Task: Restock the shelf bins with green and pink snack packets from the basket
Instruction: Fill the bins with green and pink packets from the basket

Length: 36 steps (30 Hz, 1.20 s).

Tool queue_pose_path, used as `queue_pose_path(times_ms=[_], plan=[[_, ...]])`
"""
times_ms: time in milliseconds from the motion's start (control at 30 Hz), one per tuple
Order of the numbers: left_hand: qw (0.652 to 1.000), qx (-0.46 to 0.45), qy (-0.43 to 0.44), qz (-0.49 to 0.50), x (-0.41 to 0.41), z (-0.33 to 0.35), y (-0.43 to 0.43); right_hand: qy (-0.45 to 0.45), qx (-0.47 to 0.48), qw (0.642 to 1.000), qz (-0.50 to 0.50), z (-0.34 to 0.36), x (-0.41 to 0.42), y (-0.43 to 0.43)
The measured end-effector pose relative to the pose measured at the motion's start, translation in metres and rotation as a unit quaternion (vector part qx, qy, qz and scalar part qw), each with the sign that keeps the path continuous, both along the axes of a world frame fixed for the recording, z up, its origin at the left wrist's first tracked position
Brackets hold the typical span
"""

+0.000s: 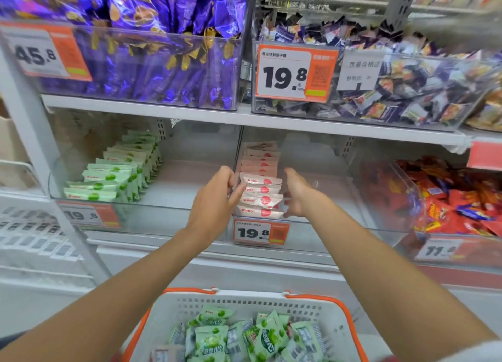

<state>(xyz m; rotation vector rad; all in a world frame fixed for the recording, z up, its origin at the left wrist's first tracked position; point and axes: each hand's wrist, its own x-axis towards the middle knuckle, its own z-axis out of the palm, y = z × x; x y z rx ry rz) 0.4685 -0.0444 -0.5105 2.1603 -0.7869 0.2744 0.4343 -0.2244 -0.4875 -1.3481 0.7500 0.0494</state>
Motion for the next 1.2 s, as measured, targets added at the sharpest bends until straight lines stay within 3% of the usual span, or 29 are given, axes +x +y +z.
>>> queue_pose_path(times_ms=[200,333,433,500,533,600,667,700,800,867,967,1067,1200], plan=[[0.999,-0.036,0.012,-0.006,0.002,-0.004,-0.001,-0.031,0.031,0.999,0.01,-0.008,0.017,0.009],[0.999,-0.047,0.01,-0.011,0.003,-0.006,-0.001,0.072,-0.06,0.991,0.095,-0.007,0.009,-0.007],[0.998,-0.054,0.012,-0.011,0.0,-0.005,-0.002,0.061,0.006,0.99,0.131,-0.007,0.006,0.006],[0.998,-0.052,0.012,-0.013,-0.001,-0.004,-0.001,0.055,0.001,0.993,0.104,-0.004,0.003,0.013],[0.999,-0.047,0.014,-0.011,-0.001,-0.003,-0.001,0.055,-0.022,0.993,0.098,0.0,-0.001,0.016],[0.999,-0.03,0.011,0.001,-0.004,0.0,0.002,0.058,-0.173,0.98,0.078,0.01,-0.013,0.022],[1.0,-0.012,-0.008,0.017,-0.014,0.002,0.007,0.014,-0.4,0.917,0.01,0.011,-0.027,0.022],[1.0,-0.007,-0.013,0.022,-0.02,0.001,0.01,-0.036,-0.468,0.883,-0.023,0.009,-0.035,0.024],[1.0,0.011,0.025,0.013,-0.04,-0.01,0.021,-0.171,-0.54,0.822,-0.055,-0.004,-0.069,0.043],[0.995,0.064,0.072,0.002,-0.053,-0.028,0.029,-0.193,-0.56,0.806,-0.01,-0.028,-0.09,0.058],[0.97,0.186,0.157,-0.006,-0.064,-0.072,0.051,-0.103,-0.558,0.813,0.129,-0.088,-0.118,0.075],[0.928,0.291,0.231,-0.027,-0.068,-0.115,0.075,0.028,-0.483,0.84,0.247,-0.162,-0.142,0.08],[0.889,0.359,0.279,-0.054,-0.075,-0.154,0.092,0.168,-0.438,0.812,0.347,-0.221,-0.15,0.08]])
